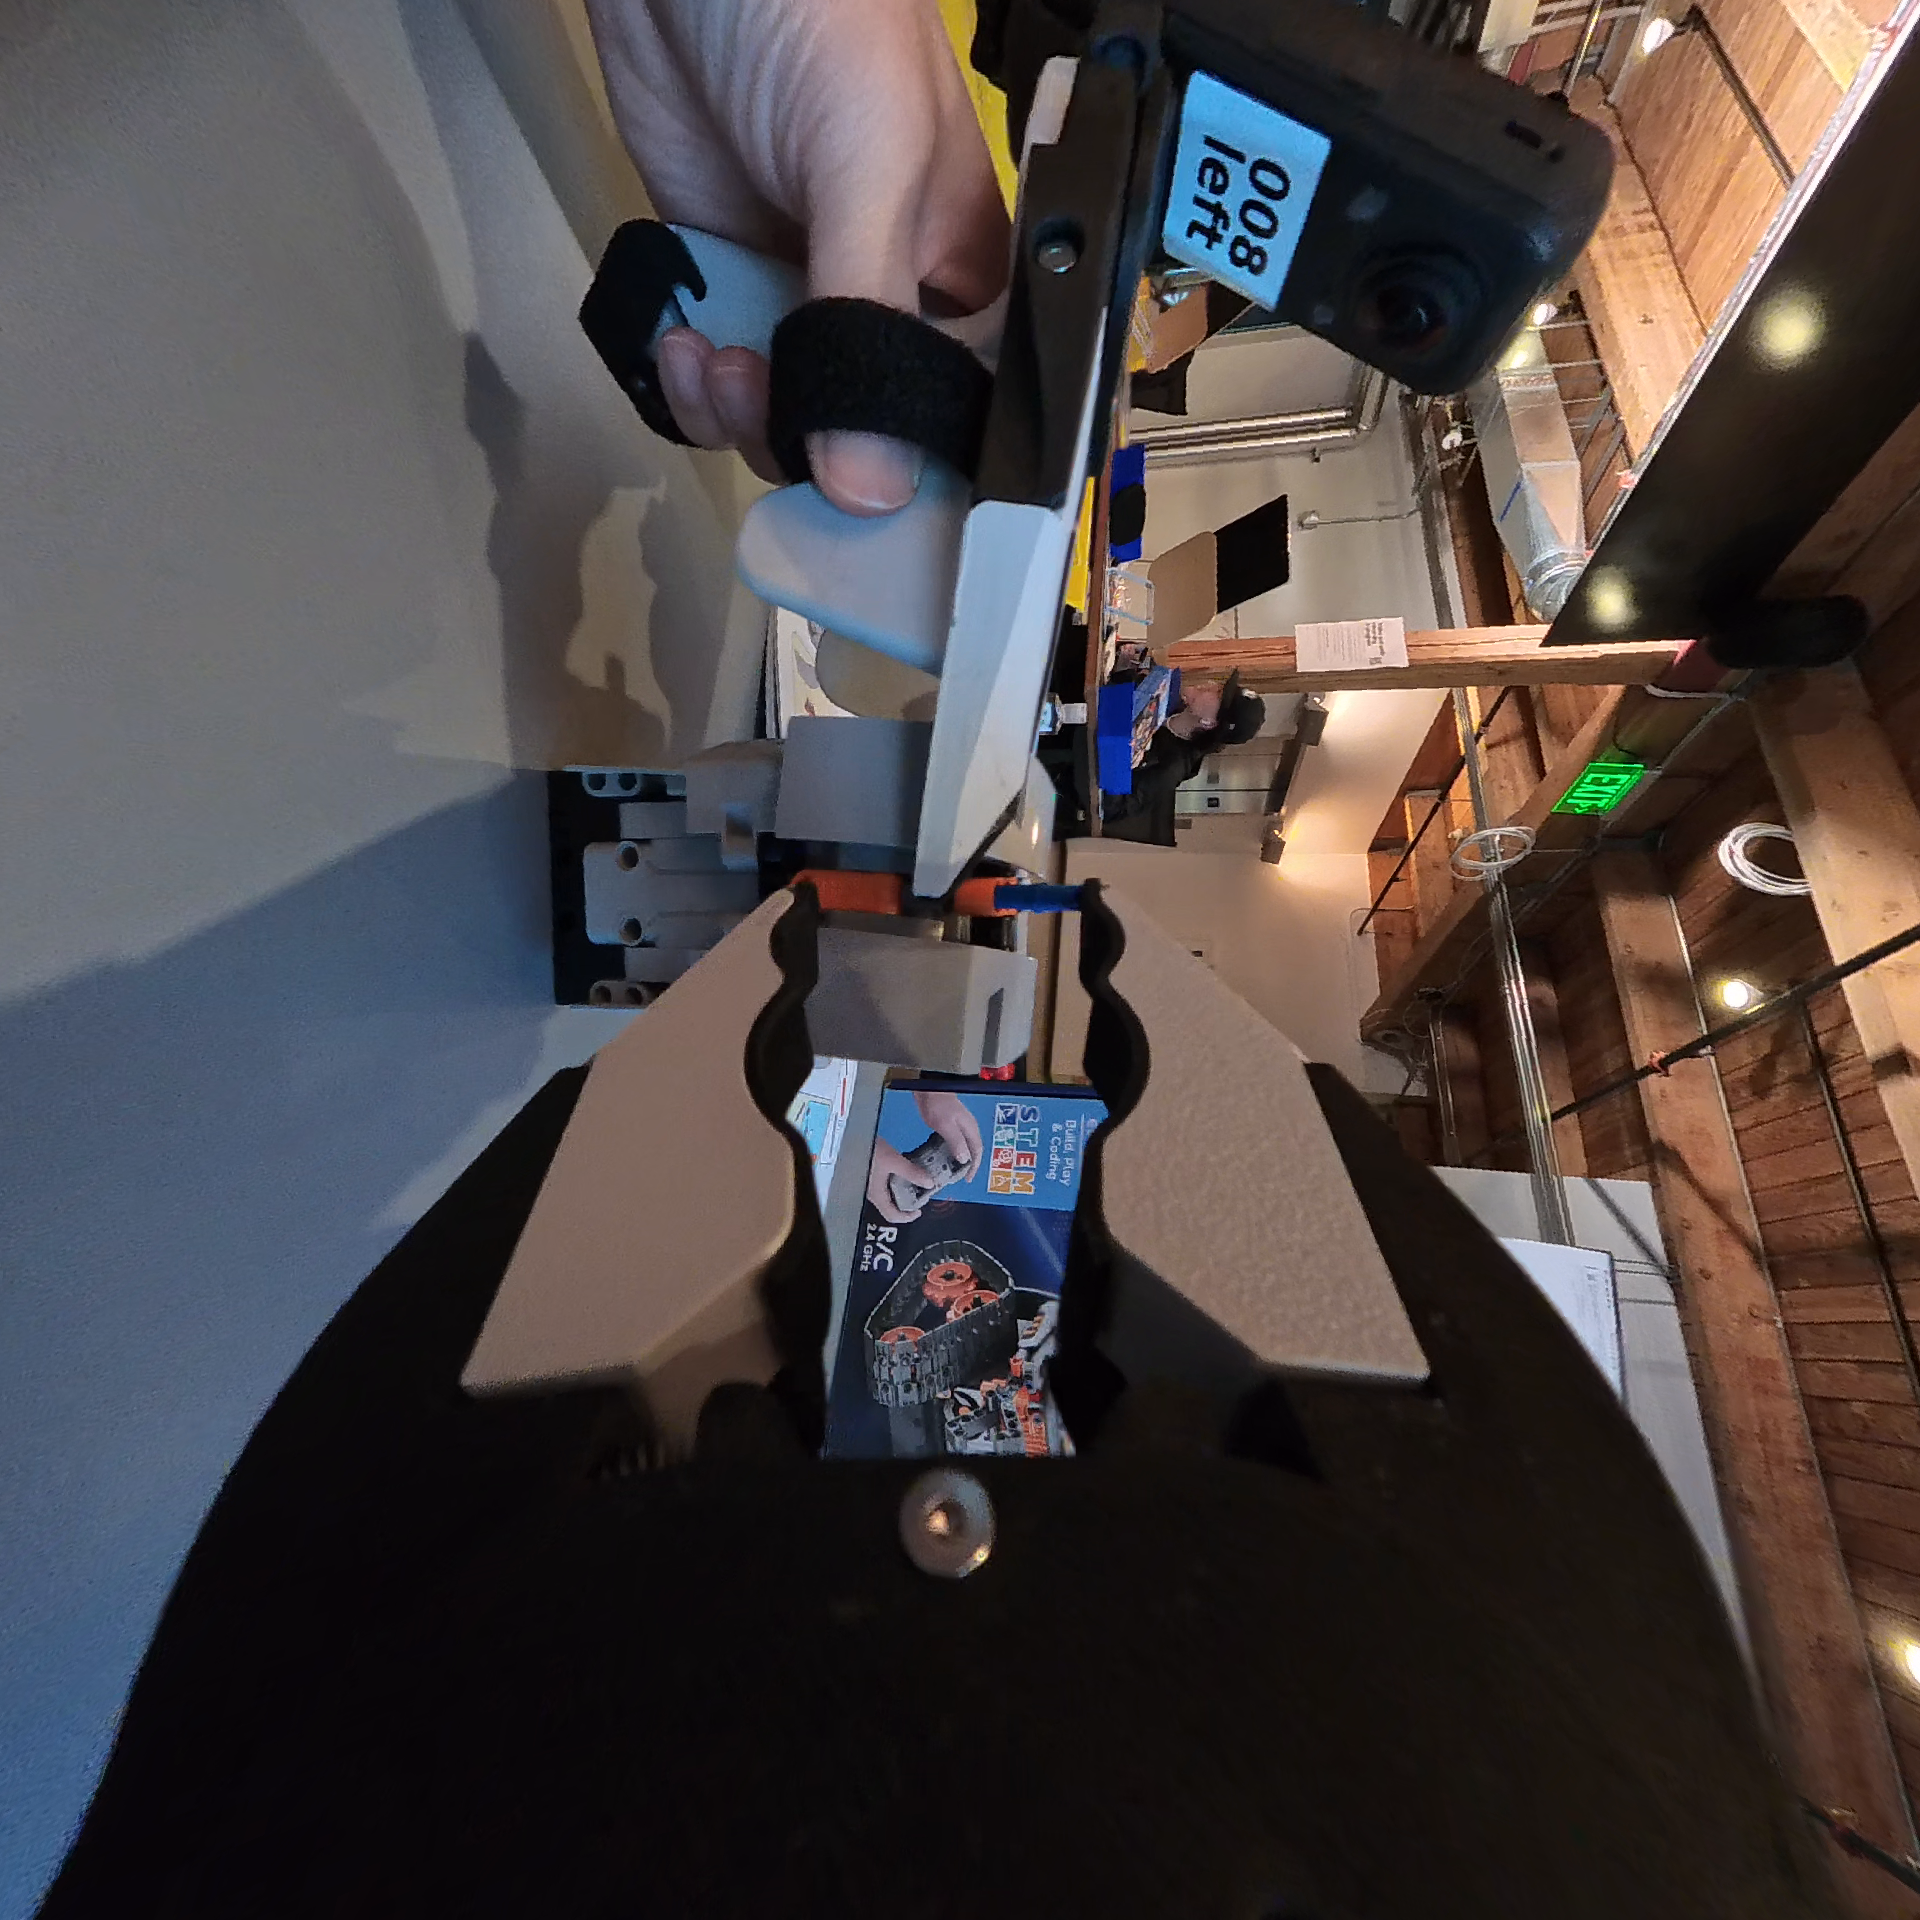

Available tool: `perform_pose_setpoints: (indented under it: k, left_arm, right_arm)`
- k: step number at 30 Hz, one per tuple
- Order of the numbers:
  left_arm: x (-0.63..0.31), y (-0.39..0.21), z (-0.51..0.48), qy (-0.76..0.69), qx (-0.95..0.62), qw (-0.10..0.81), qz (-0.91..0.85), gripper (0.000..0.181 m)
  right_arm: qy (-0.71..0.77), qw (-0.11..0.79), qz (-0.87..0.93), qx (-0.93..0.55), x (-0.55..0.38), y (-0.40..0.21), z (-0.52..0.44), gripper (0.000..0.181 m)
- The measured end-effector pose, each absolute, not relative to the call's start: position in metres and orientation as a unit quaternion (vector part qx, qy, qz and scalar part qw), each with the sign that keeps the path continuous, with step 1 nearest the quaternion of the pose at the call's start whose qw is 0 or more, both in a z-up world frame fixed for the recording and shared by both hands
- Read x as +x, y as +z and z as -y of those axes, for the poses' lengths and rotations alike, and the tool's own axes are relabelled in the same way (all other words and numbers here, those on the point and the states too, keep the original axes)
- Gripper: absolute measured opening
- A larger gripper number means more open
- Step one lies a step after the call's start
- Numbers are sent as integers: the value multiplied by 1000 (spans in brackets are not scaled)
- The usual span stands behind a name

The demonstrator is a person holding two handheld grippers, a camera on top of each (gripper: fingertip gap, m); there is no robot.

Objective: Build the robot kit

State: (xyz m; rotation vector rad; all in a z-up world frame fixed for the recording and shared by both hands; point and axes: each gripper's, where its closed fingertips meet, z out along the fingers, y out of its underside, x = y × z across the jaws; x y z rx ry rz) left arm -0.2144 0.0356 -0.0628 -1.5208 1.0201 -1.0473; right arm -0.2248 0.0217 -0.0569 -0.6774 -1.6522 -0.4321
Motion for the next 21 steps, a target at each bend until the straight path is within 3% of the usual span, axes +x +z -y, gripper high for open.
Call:
perform_pose_setpoints:
  k: [21]
  left_arm:
    - [-216, -63, -37, -430, -632, 495, -413, 56]
  right_arm:
    - [-220, 623, 697, -280, -231, -60, -26, 56]
